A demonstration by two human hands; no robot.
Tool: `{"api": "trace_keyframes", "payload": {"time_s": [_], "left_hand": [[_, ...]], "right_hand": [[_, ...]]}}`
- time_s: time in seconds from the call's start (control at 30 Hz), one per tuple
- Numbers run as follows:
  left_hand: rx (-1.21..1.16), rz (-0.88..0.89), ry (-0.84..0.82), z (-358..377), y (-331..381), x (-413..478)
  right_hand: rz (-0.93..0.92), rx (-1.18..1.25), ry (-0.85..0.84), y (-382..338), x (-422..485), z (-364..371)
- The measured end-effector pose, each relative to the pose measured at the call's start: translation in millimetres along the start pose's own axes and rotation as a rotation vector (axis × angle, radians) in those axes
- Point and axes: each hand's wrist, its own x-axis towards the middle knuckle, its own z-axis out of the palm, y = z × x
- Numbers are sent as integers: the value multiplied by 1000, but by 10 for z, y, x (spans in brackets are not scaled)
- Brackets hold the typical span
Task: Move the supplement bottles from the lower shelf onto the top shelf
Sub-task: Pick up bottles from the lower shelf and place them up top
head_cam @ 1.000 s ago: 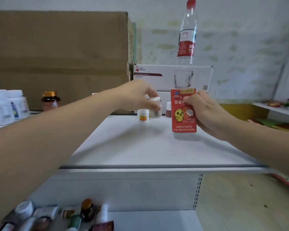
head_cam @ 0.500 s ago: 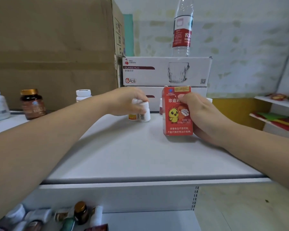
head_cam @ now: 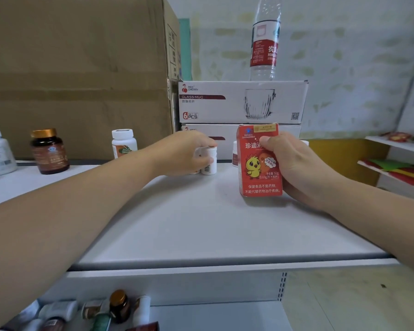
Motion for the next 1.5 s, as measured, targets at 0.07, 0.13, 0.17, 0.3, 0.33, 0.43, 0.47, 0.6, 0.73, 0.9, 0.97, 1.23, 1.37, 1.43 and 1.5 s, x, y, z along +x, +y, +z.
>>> {"api": "trace_keyframes", "payload": {"time_s": [0.07, 0.13, 0.17, 0.3, 0.33, 0.43, 0.47, 0.6, 0.73, 0.9, 0.97, 1.23, 1.37, 1.43, 1.5], "left_hand": [[-1, 4, -4, 5, 18, -13], [26, -4, -12, 7, 30, -28], [44, -10, -15, 3, 42, -39], [151, -41, -57, -153, 100, -103], [184, -52, -70, -237, 107, -123], [268, -92, -115, -533, 83, -270], [280, -110, -130, -623, 51, -369], [231, -230, -204, -890, -173, -1166], [221, -345, -248, -1181, -543, -2194], [209, -538, -223, -1717, -1104, -3592], [237, -602, -226, -1931, -1331, -4129], [337, -874, -203, -2514, -2235, -5924], [352, -970, -162, -2698, -2782, -6566], [361, -1001, -136, -2779, -3113, -6814], [360, -1028, -113, -2866, -3486, -7005]], "right_hand": [[-12, -15, 1, -10, -13, 1], [-35, -46, 2, -15, -29, 1], [-47, -68, 5, -17, -37, 4], [-70, -109, -13, -65, -90, 19], [-70, -132, -25, -96, -104, 24], [-62, -251, -55, -238, -133, 103], [-68, -278, -62, -298, -138, 164], [-107, -294, -133, -487, -236, 744], [-161, -289, -240, -512, -403, 1707], [-227, -187, -392, -509, -692, 3222], [-243, -178, -462, -506, -826, 3848], [-292, -186, -696, -458, -1233, 6104], [-342, -230, -798, -524, -1213, 7067], [-368, -220, -820, -547, -1134, 7544], [-388, -216, -835, -564, -1028, 8003]]}}
